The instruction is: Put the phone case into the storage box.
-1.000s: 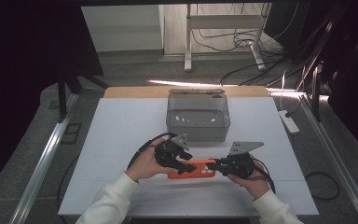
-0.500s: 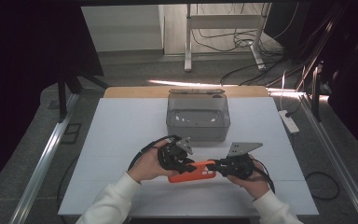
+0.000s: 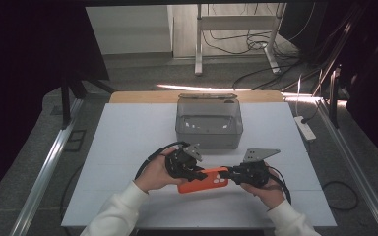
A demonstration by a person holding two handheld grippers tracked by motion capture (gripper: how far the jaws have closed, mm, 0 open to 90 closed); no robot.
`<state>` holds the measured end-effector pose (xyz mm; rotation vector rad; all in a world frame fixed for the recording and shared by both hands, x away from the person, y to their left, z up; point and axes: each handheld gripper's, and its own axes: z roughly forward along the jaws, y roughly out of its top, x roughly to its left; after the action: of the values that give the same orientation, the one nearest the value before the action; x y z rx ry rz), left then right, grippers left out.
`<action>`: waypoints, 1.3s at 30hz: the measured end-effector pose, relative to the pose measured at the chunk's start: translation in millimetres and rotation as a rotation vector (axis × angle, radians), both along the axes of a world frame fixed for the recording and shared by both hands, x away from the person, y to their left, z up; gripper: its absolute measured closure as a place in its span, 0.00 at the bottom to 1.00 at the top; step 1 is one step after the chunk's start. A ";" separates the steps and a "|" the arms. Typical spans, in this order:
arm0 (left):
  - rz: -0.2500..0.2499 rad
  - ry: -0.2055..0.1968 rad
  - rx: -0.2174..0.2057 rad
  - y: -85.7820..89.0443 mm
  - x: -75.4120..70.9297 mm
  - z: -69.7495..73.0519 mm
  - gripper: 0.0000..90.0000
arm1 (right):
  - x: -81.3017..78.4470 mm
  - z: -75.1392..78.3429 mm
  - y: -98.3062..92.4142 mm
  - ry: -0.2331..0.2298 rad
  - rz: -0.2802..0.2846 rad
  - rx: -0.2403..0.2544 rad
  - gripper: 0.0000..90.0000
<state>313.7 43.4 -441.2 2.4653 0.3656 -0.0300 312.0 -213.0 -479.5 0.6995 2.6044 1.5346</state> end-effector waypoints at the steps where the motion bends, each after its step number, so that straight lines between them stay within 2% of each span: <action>1: 0.000 0.000 0.001 -0.1 -0.3 0.2 0.88 | 0.0 -0.1 0.0 0.000 0.001 0.000 0.88; 6: 0.002 -0.003 0.000 -0.8 -1.4 1.4 0.88 | 0.0 -0.1 -0.4 0.001 -0.003 0.010 0.84; 7: 0.013 -0.004 -0.008 -0.7 -1.8 2.7 0.88 | -0.2 0.1 -0.4 -0.007 -0.005 0.013 0.80; 9: 0.023 -0.012 -0.016 0.5 -1.5 6.0 0.88 | -0.5 1.5 -1.3 -0.025 -0.042 0.038 0.61; 10: 0.023 -0.012 -0.016 0.5 -1.5 6.0 0.88 | -0.8 2.9 -3.1 -0.036 -0.074 0.054 0.49; 11: 0.031 -0.022 -0.015 0.7 -2.1 8.0 0.88 | -0.8 2.9 -3.1 -0.036 -0.074 0.054 0.49; 12: 0.039 -0.038 -0.011 0.6 -3.2 10.7 0.88 | -1.2 4.0 -5.0 -0.043 -0.095 0.064 0.42; 13: 0.045 -0.046 -0.011 0.6 -3.8 12.4 0.88 | -2.4 5.9 -9.4 -0.061 -0.144 0.077 0.32; 14: 0.060 -0.062 -0.011 0.7 -4.6 16.4 0.88 | -3.0 6.8 -12.1 -0.063 -0.160 0.079 0.30; 18: 0.085 -0.071 -0.020 2.2 -3.0 19.8 0.88 | -4.6 7.4 -21.4 -0.068 -0.196 0.089 0.27; 21: 0.121 -0.063 -0.035 6.0 0.0 20.4 0.88 | -5.7 5.5 -29.4 -0.058 -0.227 0.086 0.25; 24: 0.145 -0.053 -0.048 8.2 0.6 20.9 0.88 | -7.3 3.1 -34.8 -0.053 -0.241 0.078 0.24; 25: 0.165 -0.060 -0.054 9.8 0.1 21.7 0.88 | -9.1 0.3 -40.2 -0.062 -0.255 0.060 0.23; 27: 0.179 -0.066 -0.055 11.4 0.8 22.4 0.88 | -10.1 -1.9 -44.4 -0.060 -0.267 0.063 0.23; 30: 0.202 -0.061 -0.077 15.2 2.3 23.1 0.88 | -10.8 -5.0 -50.6 -0.054 -0.285 0.060 0.23; 36: 0.245 -0.077 -0.108 21.7 4.1 26.5 0.88 | -13.8 -8.4 -61.6 -0.054 -0.326 0.052 0.23; 39: 0.264 -0.078 -0.125 24.2 5.9 28.8 0.88 | -15.1 -9.9 -63.3 -0.065 -0.352 0.026 0.23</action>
<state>319.6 67.5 -412.5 2.2700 0.6322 0.1487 296.9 -276.4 -489.4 1.0252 2.2641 1.4571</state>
